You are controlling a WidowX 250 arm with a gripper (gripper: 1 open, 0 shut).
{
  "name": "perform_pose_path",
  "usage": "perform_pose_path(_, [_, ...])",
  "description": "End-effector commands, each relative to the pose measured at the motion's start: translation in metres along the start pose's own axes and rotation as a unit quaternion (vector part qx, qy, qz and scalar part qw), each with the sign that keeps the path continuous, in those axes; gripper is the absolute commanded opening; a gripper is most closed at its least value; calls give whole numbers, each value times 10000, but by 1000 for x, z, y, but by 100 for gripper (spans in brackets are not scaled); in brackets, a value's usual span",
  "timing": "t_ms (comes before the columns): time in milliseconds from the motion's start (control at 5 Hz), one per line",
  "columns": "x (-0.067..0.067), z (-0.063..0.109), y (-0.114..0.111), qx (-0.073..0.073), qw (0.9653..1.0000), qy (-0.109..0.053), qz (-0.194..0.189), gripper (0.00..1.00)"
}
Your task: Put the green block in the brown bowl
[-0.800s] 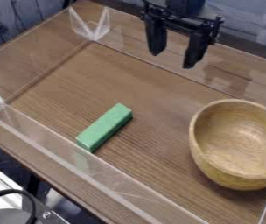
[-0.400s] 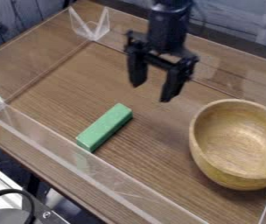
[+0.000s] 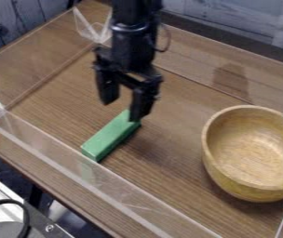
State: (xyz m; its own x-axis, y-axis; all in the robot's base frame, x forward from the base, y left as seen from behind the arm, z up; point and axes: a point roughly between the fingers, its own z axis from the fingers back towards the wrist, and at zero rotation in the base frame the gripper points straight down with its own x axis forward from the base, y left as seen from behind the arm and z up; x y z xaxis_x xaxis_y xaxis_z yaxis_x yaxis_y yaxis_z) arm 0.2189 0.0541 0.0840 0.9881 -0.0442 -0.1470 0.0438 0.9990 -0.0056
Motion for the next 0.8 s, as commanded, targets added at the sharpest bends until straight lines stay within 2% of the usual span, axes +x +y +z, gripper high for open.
perform_pose_path(0, [-6,2,14,160,9994,-304,-97,100])
perform_pose_path(400, [-15,-18,23,169,9995,-260,-117,100])
perform_pose_path(600, [-14,-23,22,145,9995,-260,-121,100])
